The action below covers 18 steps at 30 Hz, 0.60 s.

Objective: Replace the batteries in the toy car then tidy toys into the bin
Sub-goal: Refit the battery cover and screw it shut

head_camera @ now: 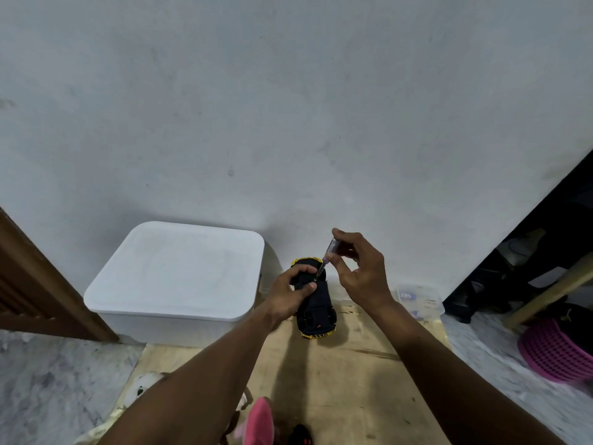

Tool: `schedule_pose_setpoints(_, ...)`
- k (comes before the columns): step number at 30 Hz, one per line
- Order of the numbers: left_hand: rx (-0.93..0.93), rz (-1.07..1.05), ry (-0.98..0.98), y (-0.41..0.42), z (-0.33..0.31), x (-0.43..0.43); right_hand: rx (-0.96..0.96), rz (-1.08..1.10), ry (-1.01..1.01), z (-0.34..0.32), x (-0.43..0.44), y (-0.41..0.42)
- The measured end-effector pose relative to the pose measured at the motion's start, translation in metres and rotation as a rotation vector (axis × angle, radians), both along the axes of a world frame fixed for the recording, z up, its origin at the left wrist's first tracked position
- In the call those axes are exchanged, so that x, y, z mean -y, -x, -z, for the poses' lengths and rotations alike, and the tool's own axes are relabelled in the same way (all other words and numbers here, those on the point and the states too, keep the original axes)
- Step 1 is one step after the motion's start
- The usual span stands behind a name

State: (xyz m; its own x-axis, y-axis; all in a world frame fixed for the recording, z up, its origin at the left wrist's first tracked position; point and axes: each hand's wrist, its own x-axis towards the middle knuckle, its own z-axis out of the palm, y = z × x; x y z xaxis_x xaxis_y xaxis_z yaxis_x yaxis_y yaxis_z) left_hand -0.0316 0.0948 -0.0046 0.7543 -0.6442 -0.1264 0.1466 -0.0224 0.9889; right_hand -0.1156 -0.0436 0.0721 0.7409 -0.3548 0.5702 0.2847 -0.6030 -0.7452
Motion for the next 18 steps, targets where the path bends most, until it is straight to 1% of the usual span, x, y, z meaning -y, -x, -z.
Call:
schedule_pose_setpoints(4, -0.008, -0.002, -0.01, 0.0003, 0.0009, -0.0021, -0.064, -0.027, -0.084, -0.0026, -0.0021, 0.0039)
schedule_pose_setpoints(8, -0.029, 0.011, -0.001, 0.0018, 0.0029, -0.0037, -0.035, -0.025, -0.017, -0.003, -0.0022, 0.004)
schedule_pose_setpoints(13, -0.007, 0.006, -0.013, 0.0019, 0.0009, -0.0033, -0.091, -0.056, -0.03, -0.0037, -0.0061, 0.0074)
schedule_pose_setpoints(16, 0.001, 0.014, -0.02, 0.0013, -0.0015, -0.0043, -0.047, -0.023, 0.004, -0.004, -0.0061, 0.0063)
schedule_pose_setpoints(18, -0.008, 0.012, -0.023, 0.0015, -0.0029, -0.0045, -0.044, -0.045, -0.002, -0.0045, -0.0046, 0.0062)
